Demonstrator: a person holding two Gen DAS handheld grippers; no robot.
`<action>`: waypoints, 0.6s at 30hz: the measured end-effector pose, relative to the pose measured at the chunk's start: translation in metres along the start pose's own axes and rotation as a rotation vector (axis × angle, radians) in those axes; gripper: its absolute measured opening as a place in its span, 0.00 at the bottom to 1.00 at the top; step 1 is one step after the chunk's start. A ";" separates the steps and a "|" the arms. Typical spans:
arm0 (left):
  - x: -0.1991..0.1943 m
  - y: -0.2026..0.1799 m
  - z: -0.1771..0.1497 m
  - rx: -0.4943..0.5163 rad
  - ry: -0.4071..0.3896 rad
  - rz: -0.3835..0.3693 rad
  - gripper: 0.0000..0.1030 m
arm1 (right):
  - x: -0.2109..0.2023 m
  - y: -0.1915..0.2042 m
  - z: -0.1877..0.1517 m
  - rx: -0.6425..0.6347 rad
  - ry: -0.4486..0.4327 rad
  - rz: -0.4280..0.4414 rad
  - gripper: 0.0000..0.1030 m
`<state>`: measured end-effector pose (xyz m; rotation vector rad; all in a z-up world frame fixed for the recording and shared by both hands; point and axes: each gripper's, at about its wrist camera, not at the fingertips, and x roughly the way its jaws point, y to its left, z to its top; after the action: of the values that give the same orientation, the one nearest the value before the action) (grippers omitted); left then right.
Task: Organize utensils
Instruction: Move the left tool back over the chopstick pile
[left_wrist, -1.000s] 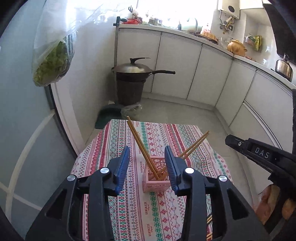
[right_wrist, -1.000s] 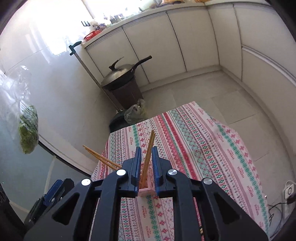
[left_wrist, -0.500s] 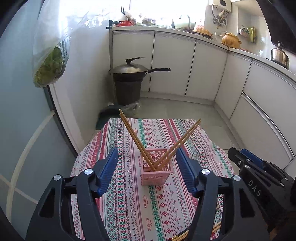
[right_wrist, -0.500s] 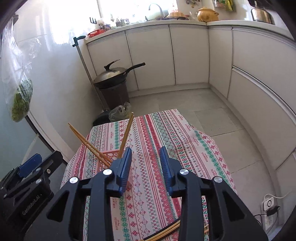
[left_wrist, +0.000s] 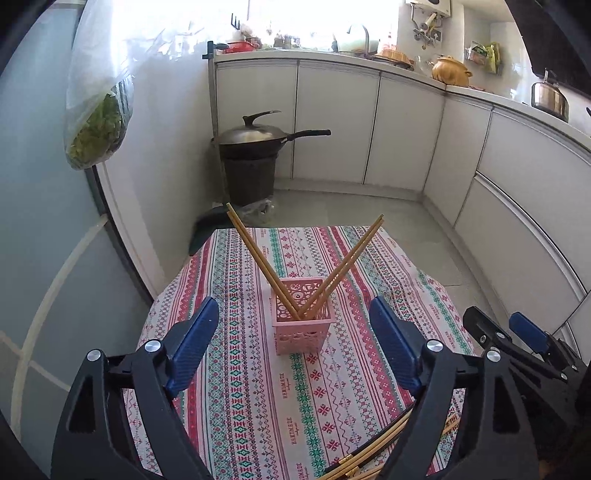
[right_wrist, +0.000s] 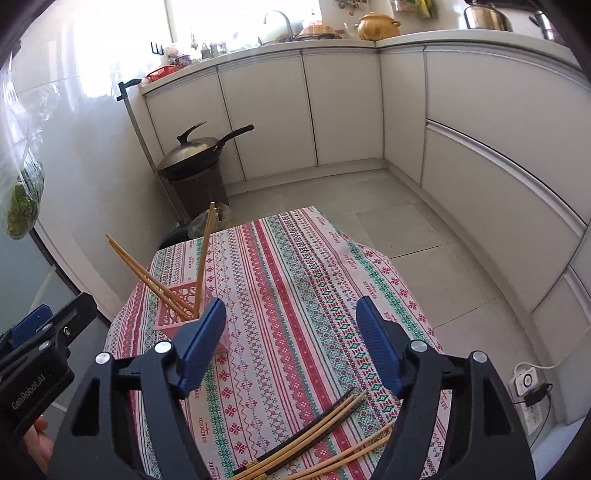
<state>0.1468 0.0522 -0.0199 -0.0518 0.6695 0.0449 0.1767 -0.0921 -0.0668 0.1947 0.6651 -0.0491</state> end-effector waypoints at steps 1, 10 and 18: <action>0.001 -0.002 -0.002 0.007 0.003 0.000 0.79 | -0.001 -0.004 -0.002 0.013 0.003 -0.007 0.76; 0.011 -0.026 -0.019 0.107 0.060 -0.004 0.93 | -0.003 -0.037 -0.016 0.071 0.052 -0.023 0.85; 0.057 -0.067 -0.050 0.256 0.301 -0.098 0.93 | -0.017 -0.112 -0.048 0.232 0.159 -0.069 0.90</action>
<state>0.1643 -0.0165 -0.0922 0.1585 0.9677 -0.1458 0.1224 -0.1930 -0.1114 0.4026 0.8243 -0.1787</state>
